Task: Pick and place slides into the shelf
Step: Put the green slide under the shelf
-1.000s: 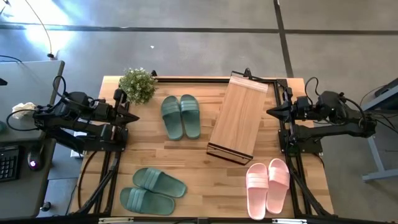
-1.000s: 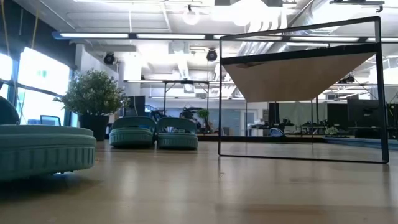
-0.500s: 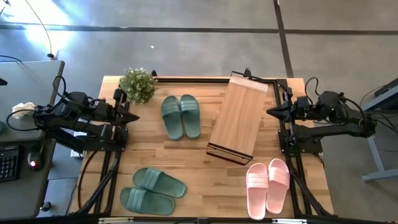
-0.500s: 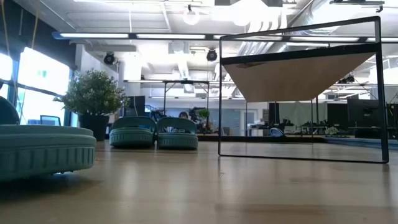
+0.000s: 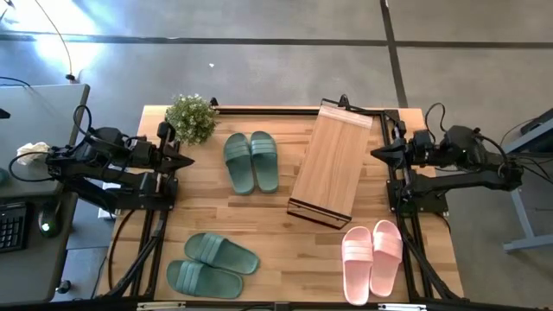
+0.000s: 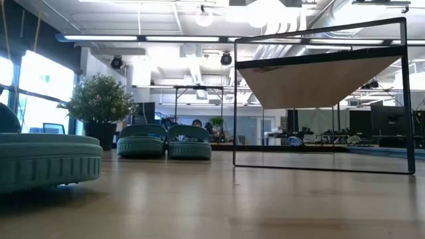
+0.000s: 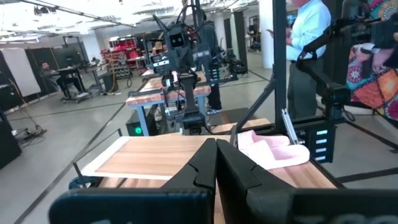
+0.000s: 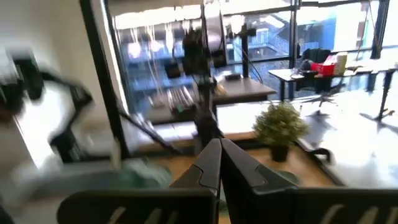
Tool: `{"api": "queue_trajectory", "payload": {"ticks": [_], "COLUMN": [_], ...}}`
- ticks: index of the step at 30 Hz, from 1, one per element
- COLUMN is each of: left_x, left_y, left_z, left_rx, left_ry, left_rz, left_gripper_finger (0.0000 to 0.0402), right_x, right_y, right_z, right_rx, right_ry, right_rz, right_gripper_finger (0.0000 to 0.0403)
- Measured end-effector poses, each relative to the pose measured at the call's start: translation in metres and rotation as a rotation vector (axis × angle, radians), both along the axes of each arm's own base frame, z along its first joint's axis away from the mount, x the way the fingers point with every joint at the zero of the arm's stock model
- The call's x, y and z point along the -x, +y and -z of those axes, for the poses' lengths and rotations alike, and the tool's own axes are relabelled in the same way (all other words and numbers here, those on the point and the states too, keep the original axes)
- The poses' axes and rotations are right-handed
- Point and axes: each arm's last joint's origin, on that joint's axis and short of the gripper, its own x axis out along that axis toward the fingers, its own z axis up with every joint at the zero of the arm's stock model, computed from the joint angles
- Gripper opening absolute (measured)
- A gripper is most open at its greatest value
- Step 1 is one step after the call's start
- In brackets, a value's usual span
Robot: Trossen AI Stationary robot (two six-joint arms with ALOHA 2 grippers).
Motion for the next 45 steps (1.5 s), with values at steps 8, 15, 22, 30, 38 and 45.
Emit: {"api": "queue_trajectory", "payload": {"ticks": [8, 15, 22, 30, 38, 45], "left_x": [0.0, 0.0, -0.013, -0.048, -0.094, -0.149], "left_y": [0.001, 0.001, 0.001, 0.005, 0.012, 0.013], "left_z": [0.0, 0.0, -0.007, -0.029, -0.048, -0.006], "left_rx": [0.001, 0.001, 0.082, -0.057, -0.319, -0.529], "left_ry": [0.0, 0.0, -0.056, 0.351, 0.878, 1.202], "left_rz": [-0.033, -0.033, -0.016, -0.158, -0.361, -0.242], "left_gripper_finger": [0.0001, 0.0001, 0.0001, 0.0001, 0.0001, 0.0001], "right_x": [-0.001, 0.005, 0.006, 0.006, 0.001, -0.001], "right_y": [-0.005, -0.002, 0.0, 0.0, 0.0, 0.0], "right_z": [-0.043, -0.056, -0.056, -0.055, -0.049, -0.045], "right_rx": [-0.417, -0.393, -0.369, -0.304, -0.276, -0.277], "right_ry": [-0.479, -0.616, -0.607, -0.6, -0.52, -0.469], "right_rz": [0.058, -0.079, -0.125, -0.103, -0.088, -0.081], "right_gripper_finger": [0.0, 0.0, 0.0, 0.0, 0.0, 0.0]}}
